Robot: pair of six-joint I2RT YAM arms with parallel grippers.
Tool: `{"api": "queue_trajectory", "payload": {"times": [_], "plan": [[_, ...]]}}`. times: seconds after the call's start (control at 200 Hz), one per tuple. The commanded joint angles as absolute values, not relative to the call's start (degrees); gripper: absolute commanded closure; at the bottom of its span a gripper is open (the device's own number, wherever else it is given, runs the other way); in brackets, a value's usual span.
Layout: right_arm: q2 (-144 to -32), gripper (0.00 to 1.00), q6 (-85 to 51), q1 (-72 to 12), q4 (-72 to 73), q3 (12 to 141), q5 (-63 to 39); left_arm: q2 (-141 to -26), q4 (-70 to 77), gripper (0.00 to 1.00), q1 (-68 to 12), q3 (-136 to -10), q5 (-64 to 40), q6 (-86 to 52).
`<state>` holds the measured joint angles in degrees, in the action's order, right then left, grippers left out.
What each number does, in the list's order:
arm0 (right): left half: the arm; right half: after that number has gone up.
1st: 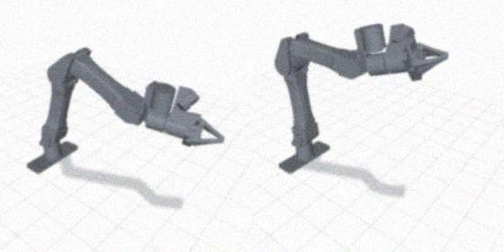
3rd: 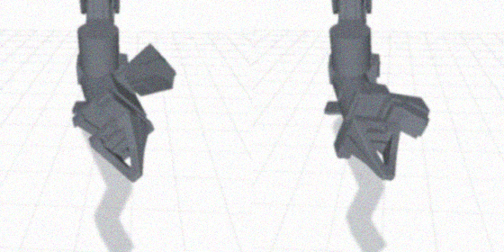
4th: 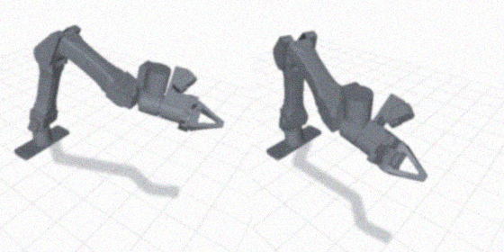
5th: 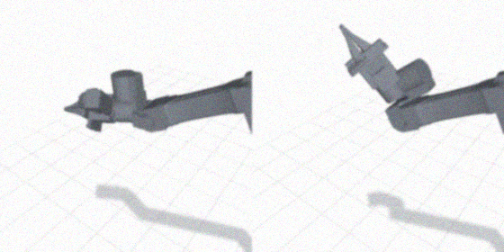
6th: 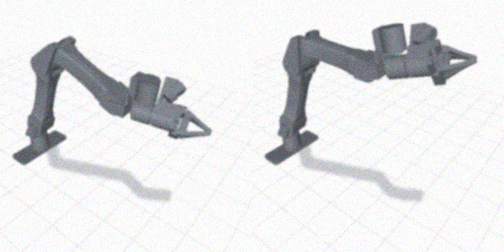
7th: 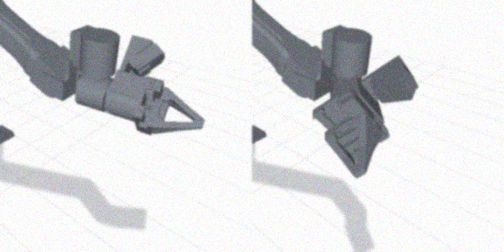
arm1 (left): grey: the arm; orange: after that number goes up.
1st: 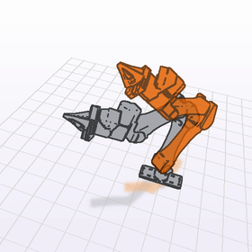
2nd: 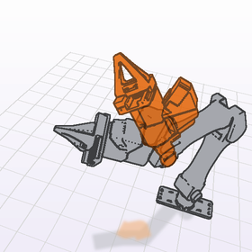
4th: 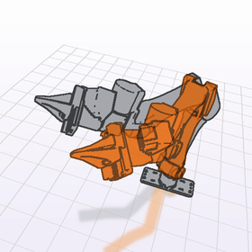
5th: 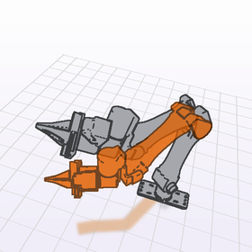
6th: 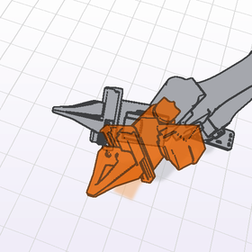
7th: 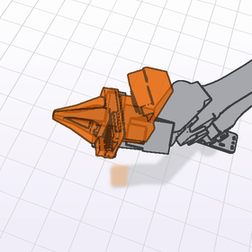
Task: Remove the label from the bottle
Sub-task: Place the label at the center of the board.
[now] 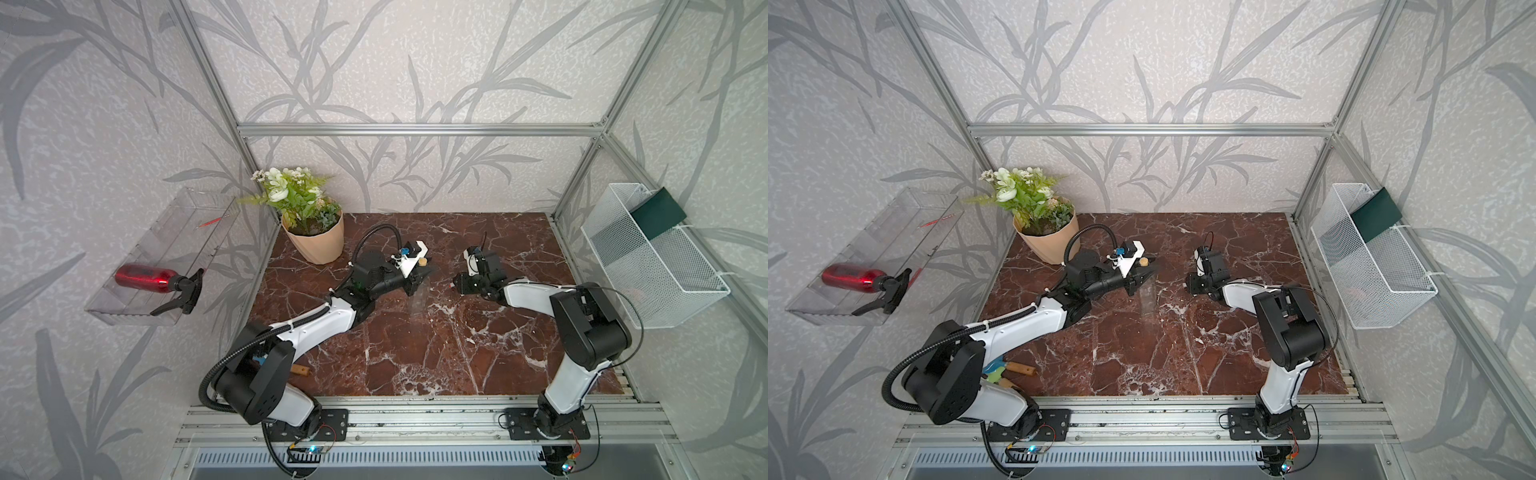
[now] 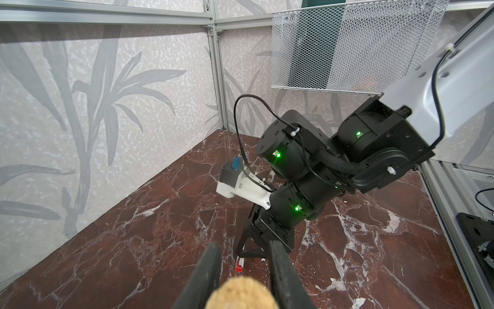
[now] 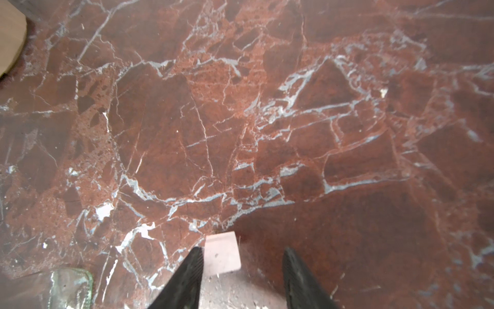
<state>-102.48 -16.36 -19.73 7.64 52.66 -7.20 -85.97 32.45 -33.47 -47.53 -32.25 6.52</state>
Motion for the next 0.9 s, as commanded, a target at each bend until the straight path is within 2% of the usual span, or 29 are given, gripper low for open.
{"api": "queue_trajectory", "payload": {"times": [0.0,0.48,0.895], "plan": [[-102.88,0.49,-17.02,-19.34,4.97,53.81,-7.46,-94.13,2.08,1.0,-34.03,-40.52,-34.1,5.01],[-96.26,0.31,-18.36,-19.25,1.59,53.22,-6.18,-94.31,1.98,1.0,-33.64,-40.87,-33.95,4.79],[-95.23,0.28,-18.94,-19.25,2.99,51.5,-5.6,-94.48,2.46,1.0,-33.45,-40.89,-33.29,3.61]]}}
